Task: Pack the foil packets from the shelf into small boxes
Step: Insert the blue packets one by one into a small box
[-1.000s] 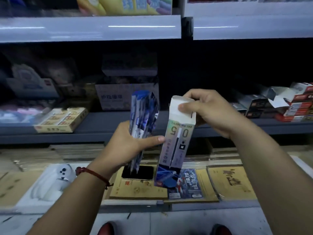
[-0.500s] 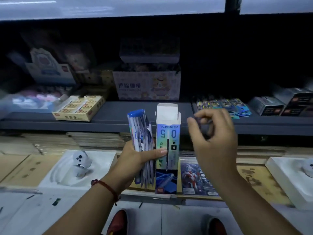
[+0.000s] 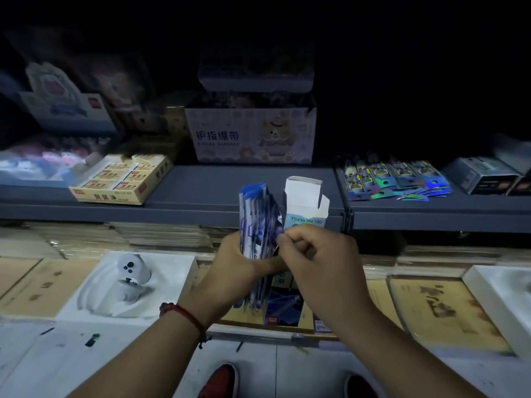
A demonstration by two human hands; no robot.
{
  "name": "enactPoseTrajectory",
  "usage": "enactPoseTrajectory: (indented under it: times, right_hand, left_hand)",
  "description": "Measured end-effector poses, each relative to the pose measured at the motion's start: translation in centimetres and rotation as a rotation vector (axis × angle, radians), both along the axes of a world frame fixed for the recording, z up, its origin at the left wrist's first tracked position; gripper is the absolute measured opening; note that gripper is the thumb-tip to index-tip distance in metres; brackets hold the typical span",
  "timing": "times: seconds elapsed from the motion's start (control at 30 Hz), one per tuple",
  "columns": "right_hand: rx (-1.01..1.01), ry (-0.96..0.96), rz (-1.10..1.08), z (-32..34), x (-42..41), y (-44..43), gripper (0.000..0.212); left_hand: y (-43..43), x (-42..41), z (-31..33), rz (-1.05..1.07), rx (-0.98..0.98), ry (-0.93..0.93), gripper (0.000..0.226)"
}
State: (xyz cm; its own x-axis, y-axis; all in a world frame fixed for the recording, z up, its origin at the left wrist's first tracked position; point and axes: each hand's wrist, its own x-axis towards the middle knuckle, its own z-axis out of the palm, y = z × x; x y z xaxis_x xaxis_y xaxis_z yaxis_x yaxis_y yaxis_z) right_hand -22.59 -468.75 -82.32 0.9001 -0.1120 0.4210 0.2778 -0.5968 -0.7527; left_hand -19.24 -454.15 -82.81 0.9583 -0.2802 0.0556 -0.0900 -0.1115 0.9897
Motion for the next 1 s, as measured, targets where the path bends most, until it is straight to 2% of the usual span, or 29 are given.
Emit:
enactPoseTrajectory:
  times: [0.23,0.3,0.4,0.47,0.53,0.67,0.77,0.9,1.0]
  right_hand:
    - [0.348,-0.191,-0.111,1.8,-0.5,-1.0,0.029]
    - [0.393,-0.153,-0.076,2.1,-0.7,-1.4,0.027]
    - [0.309,-0.01,-0.044,1.6,-0.4,-1.4,0.028]
    - [0.21,-0.012,-0.066,1.4,-0.3,-1.4,0.044]
    - [0.201,-0.069,-0.071,1.4,-0.5,-1.6,0.05]
    - [0.357,-0.22,-0.105,2.9,-1.1,-2.6,0.033]
    - [0.456,-0.292,-0.205,3.5,-1.2,-4.1,0.035]
    - [0.418,-0.275,-0.245,3.3,-1.1,-4.9,0.045]
    - [0.289,-0.217,-0.211,2.4,-0.7,-5.0,0.04]
  left_hand:
    - [0.0,0.2,-0.6,-0.028,0.111,0.075,0.03]
    - [0.1,0.1,-0.8,-0.022,0.128,0.085,0.029]
    - [0.1,-0.1,-0.9,-0.017,0.159,0.067,0.032]
    - [0.1,-0.1,-1.0,-0.013,0.167,0.061,0.036]
    - [0.4,-0.1,-1.1,0.0,0.157,0.064,0.038]
    - [1.3,0.2,-1.3,0.027,0.151,0.069,0.038]
    - [1.6,0.2,-1.4,0.019,0.138,0.101,0.044]
    - [1.6,0.1,-1.5,0.022,0.161,0.1,0.048]
    - [1.6,0.0,-1.5,0.03,0.174,0.082,0.047]
